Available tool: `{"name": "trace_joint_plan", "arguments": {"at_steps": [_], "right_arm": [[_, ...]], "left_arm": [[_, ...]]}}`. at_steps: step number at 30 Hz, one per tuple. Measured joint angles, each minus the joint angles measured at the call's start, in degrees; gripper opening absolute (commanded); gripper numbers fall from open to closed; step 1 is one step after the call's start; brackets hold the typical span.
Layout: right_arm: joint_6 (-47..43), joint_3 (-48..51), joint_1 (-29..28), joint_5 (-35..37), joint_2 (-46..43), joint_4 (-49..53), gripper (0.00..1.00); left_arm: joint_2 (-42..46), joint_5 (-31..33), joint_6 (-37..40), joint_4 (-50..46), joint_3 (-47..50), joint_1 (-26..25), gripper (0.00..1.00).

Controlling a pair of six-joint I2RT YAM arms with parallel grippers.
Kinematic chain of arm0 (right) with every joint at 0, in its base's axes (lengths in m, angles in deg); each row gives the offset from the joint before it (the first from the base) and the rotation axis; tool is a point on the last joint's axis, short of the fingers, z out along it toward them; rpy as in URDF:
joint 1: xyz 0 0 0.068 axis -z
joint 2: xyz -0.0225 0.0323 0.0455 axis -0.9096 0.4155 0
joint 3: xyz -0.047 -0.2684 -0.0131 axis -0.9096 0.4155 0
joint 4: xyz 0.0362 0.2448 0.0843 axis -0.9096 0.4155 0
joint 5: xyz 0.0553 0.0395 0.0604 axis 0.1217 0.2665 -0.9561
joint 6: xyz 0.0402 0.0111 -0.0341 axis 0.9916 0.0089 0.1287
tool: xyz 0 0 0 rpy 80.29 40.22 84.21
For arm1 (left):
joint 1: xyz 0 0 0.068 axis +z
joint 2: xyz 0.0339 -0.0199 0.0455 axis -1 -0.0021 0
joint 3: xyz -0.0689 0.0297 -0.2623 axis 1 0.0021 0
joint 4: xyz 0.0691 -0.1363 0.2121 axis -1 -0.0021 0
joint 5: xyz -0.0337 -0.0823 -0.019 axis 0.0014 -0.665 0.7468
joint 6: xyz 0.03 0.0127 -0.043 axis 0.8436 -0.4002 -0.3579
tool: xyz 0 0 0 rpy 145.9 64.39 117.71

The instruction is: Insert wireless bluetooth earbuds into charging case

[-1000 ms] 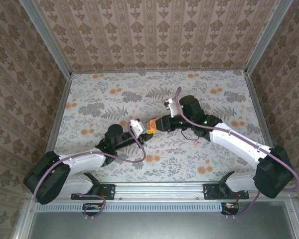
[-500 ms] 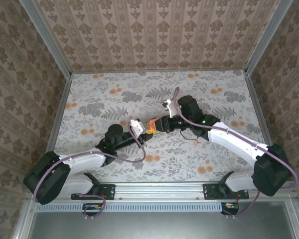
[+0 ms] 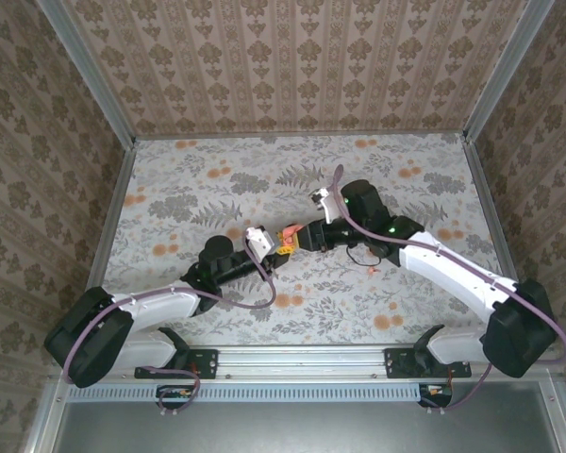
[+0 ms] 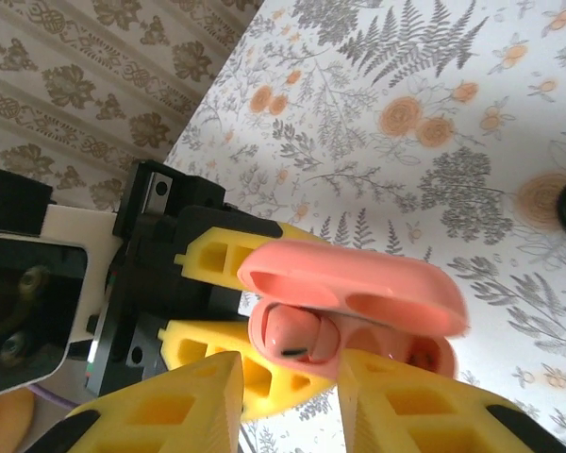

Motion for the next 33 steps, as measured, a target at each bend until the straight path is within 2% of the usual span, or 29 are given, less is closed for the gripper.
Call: {"name": "trace_joint_plan", "arguments": {"at_steps": [9,13,17,19,22,33], "right_arm": [[-5.5,-5.1,11.4,7.8,-4.4,20.2,0.38],[-8.3,-5.7,16.8,13.5,-1.9,30.5,0.42],[-11.5,-5.7,19.9,18.3,3.4,36.6,0.47],[-12.9,-5.7,20.9,19.5,6.2,37.6,0.53],[-13.9,-5.1,21.8,20.6,10.4,37.2,0.56],[-14.6,-3.0,22.6,20.7,21.3,32.1,0.56]], "left_arm": [[0.0,1.1,0.4,0.2,2.6,-0.3,0.17],[0.0,1.7,0.4,0.2,3.0,-0.7,0.17],[0.0,2.2,0.4,0.5,3.1,-0.7,0.17],[0.0,2.4,0.6,0.6,3.3,-0.7,0.17],[0.0,2.6,0.7,0.6,3.7,-0.7,0.17],[0.0,3.2,0.9,0.6,3.7,-0.7,0.17]]}}
